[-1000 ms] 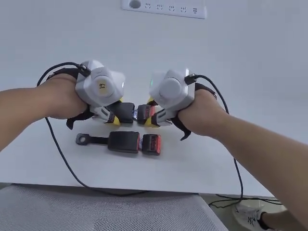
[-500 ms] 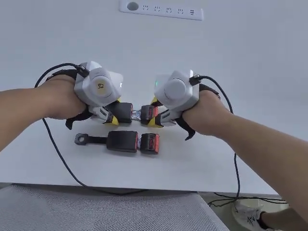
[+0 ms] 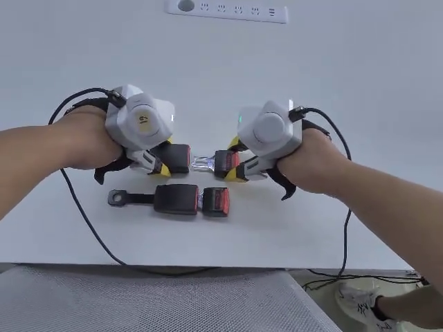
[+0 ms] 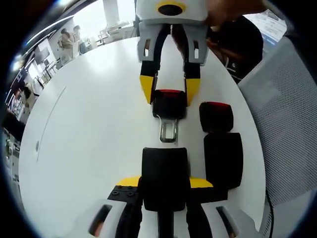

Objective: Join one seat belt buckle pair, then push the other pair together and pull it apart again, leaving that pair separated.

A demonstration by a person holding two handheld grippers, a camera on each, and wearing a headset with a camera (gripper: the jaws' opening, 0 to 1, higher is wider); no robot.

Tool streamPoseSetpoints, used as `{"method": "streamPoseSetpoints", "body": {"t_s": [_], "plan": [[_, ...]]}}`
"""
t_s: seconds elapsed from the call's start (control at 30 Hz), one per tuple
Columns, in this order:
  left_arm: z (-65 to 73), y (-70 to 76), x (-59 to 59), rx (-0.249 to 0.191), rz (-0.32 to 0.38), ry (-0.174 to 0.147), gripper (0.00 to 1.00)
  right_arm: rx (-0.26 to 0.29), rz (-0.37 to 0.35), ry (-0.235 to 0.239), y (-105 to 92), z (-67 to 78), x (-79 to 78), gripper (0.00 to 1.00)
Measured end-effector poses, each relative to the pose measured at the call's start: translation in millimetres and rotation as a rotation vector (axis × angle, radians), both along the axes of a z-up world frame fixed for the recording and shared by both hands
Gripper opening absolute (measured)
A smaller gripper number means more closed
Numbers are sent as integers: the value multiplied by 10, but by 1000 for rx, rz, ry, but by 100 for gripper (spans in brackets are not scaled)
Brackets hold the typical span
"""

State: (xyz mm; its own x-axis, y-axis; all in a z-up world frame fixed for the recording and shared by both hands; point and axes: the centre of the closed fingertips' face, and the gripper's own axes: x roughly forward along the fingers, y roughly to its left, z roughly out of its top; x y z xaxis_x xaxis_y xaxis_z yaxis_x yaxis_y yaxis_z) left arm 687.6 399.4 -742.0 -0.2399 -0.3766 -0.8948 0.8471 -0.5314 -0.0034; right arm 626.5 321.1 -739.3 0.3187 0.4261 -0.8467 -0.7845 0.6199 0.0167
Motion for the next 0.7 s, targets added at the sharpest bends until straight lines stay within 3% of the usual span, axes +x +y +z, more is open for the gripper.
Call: {"method": "streamPoseSetpoints", "body": {"t_s": [0.7], "plan": [[-4,-1,0,3,12,-3,34,-28,-71,42,-547,-6,-397,32]]}}
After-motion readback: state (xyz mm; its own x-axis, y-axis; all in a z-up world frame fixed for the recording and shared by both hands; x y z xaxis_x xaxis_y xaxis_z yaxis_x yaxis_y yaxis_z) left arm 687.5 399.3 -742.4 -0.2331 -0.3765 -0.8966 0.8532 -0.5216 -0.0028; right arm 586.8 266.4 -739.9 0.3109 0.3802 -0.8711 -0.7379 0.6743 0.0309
